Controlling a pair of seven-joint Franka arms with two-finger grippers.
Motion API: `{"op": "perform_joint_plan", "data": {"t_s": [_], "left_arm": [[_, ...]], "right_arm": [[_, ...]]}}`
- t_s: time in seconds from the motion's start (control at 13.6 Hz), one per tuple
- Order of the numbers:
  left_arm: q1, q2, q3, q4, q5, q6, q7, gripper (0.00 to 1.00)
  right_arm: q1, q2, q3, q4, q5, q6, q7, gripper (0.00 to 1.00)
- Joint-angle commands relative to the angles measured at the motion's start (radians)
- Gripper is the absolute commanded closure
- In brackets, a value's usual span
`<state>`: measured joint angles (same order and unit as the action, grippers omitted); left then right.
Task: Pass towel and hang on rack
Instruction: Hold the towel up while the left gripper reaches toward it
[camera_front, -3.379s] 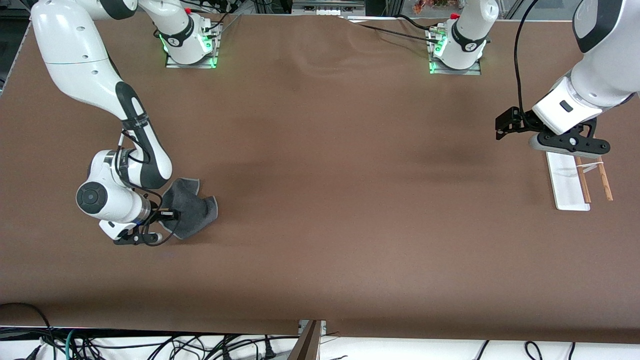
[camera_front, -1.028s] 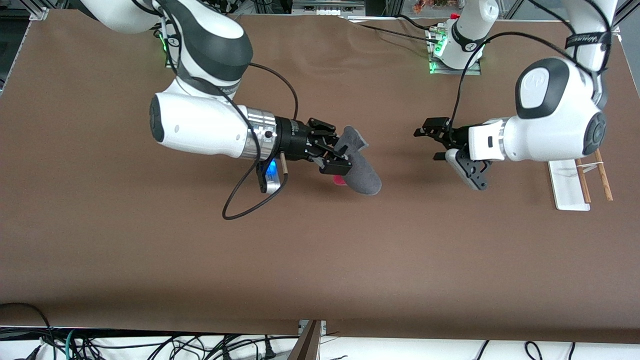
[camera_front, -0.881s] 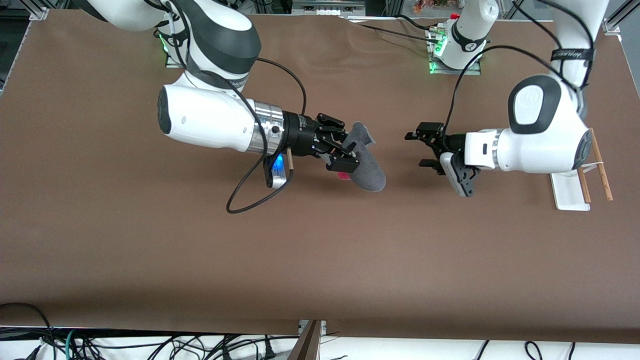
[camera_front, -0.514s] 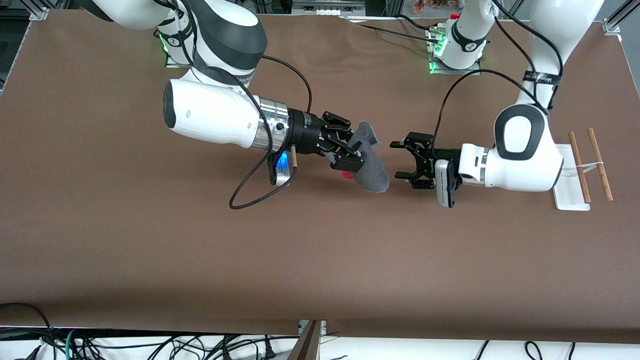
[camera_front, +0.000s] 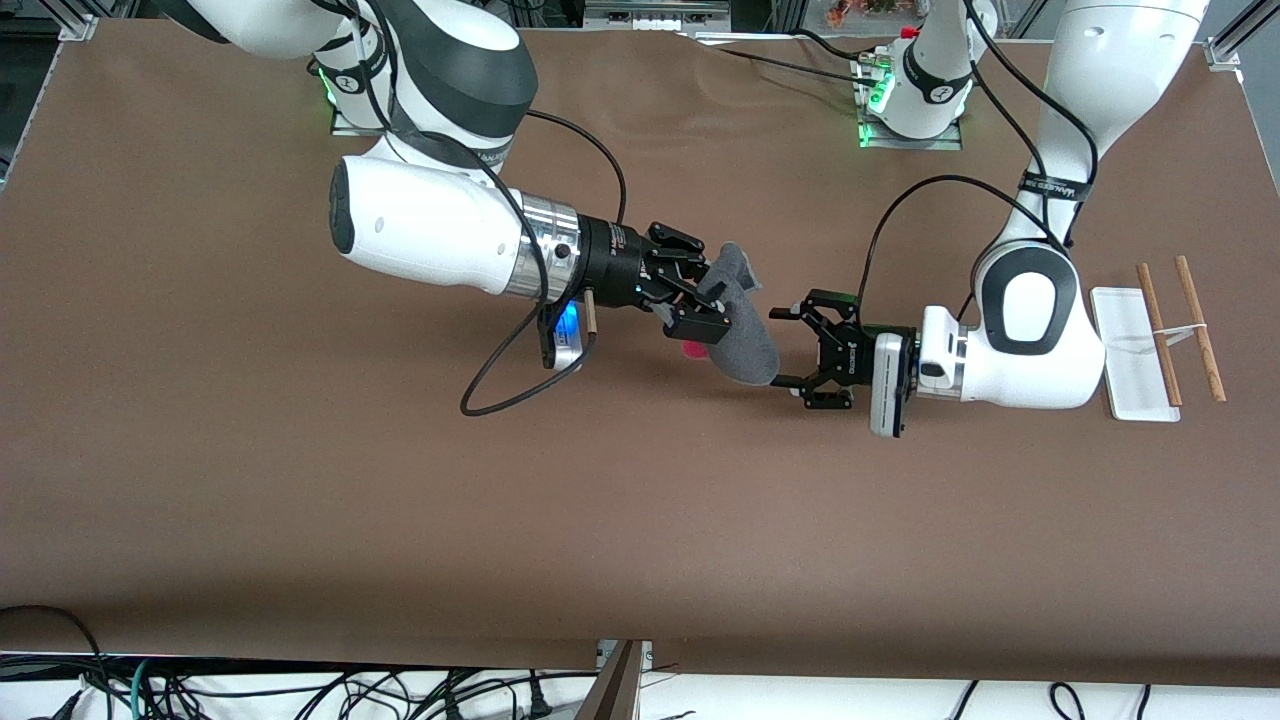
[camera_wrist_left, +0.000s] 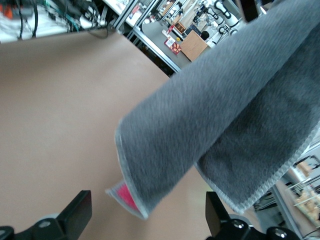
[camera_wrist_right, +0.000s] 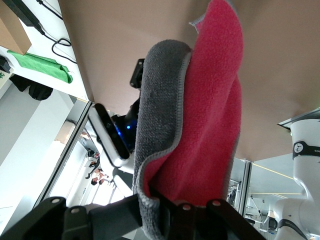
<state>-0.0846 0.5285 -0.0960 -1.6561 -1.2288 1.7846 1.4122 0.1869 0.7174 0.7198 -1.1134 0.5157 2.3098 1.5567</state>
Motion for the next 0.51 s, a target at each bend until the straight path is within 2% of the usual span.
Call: {"op": "perform_joint_plan", "data": {"t_s": [0.0, 0.22, 0.29, 0.37, 0.44], "left_arm": [[-0.01, 0.064, -0.001, 0.085, -0.056, -0.005, 0.096, 0.0], [-0.033, 0.071, -0.002, 0.079, -0.121, -0.007, 0.178, 0.01], [-0.035, 0.073, -0.002, 0.078, -0.123, -0.007, 0.191, 0.07], [-0.041, 0.073, -0.002, 0.076, -0.124, -0.007, 0.198, 0.22], [-0.041, 0.073, -0.002, 0.075, -0.124, -0.011, 0.2, 0.55]], "right_arm": [[0.008, 0.011, 0.006, 0.021, 0.006, 0.01, 0.011, 1.0], [0.012, 0.011, 0.004, 0.021, 0.004, 0.01, 0.011, 1.0], [0.012, 0.011, 0.004, 0.021, 0.004, 0.01, 0.011, 1.0], [0.014, 0.011, 0.004, 0.021, 0.004, 0.014, 0.011, 1.0], [0.014, 0.011, 0.004, 0.021, 0.004, 0.016, 0.009, 1.0]]}}
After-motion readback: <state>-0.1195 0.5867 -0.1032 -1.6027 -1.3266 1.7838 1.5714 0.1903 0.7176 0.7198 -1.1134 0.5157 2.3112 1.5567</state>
